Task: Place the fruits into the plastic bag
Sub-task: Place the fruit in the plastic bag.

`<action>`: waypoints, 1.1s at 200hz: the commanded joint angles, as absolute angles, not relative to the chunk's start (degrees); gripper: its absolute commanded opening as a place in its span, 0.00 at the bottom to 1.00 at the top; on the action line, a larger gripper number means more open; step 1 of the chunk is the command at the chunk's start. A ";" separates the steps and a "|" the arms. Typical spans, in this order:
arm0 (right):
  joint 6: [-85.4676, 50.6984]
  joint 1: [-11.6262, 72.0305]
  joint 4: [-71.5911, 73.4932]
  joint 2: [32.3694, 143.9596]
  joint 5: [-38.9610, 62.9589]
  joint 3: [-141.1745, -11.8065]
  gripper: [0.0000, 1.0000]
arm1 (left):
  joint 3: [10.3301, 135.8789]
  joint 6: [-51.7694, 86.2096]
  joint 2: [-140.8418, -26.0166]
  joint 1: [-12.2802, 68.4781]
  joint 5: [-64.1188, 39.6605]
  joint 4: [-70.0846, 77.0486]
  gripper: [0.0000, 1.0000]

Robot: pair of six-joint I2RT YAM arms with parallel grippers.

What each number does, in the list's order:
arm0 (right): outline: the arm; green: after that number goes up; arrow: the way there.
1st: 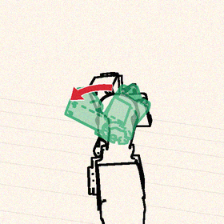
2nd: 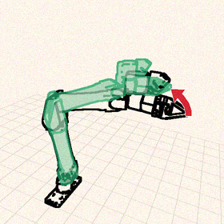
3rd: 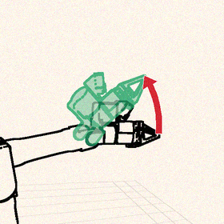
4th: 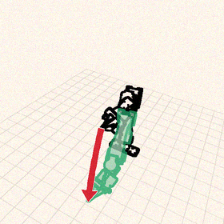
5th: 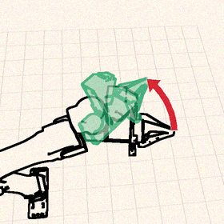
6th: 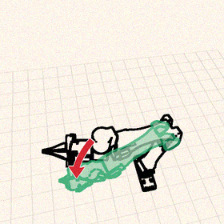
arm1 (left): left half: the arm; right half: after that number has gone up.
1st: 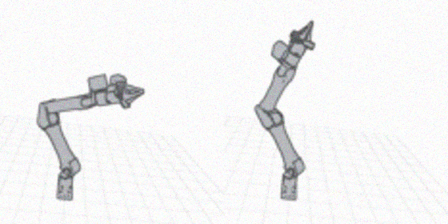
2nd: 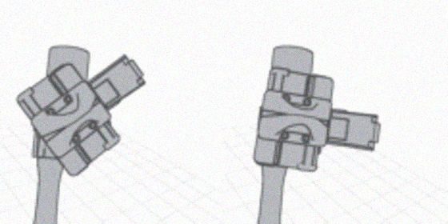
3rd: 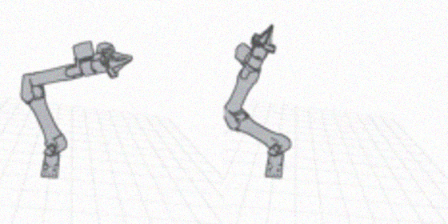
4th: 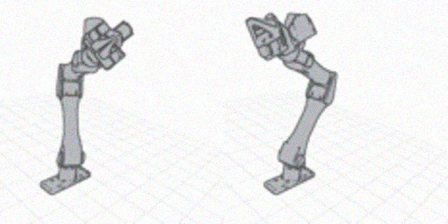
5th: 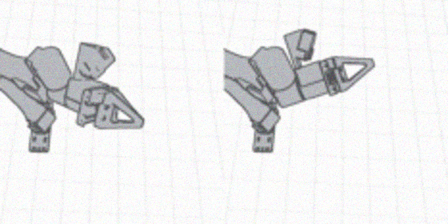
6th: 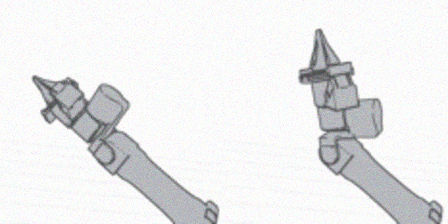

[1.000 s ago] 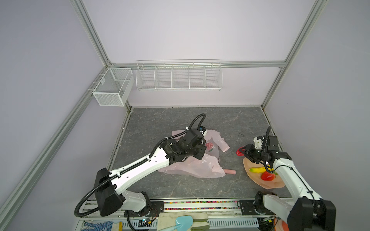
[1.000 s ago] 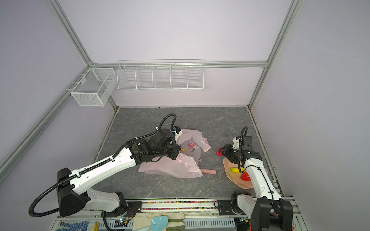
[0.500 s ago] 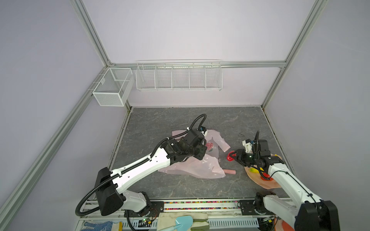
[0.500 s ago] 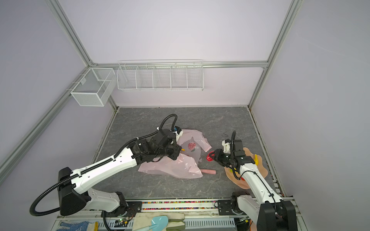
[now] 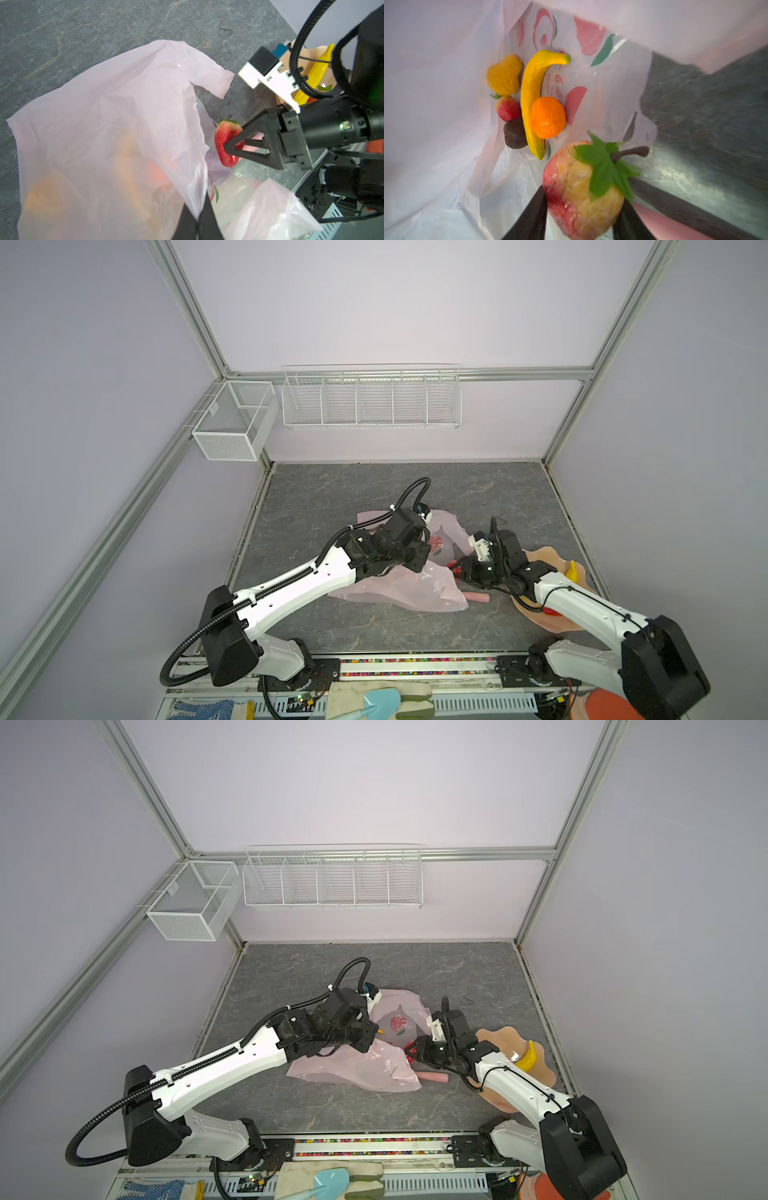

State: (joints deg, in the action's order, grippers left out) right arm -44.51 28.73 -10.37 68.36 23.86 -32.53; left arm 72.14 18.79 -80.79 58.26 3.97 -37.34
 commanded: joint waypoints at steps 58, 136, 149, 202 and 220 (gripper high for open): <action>-47.48 40.81 -3.00 85.06 19.95 -44.63 0.35 | 74.65 18.37 -81.80 58.71 3.11 -36.39 0.00; -52.99 45.26 2.01 100.70 22.11 -54.55 0.36 | 76.03 18.11 -82.77 58.80 3.34 -36.29 0.00; -53.87 45.28 2.75 102.04 22.49 -55.10 0.38 | 75.94 18.14 -82.70 58.80 3.35 -36.27 0.00; -53.84 45.27 2.16 102.81 22.82 -55.47 0.78 | 76.06 17.95 -82.33 58.81 3.95 -36.64 0.00; -52.54 45.23 0.45 101.39 21.89 -55.38 0.86 | 75.93 17.93 -82.11 58.80 4.18 -36.90 0.00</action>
State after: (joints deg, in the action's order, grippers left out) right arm -53.10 45.10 5.72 101.60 23.88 -56.36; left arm 74.06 18.74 -82.06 58.54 3.60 -36.73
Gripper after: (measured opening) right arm 0.826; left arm 0.047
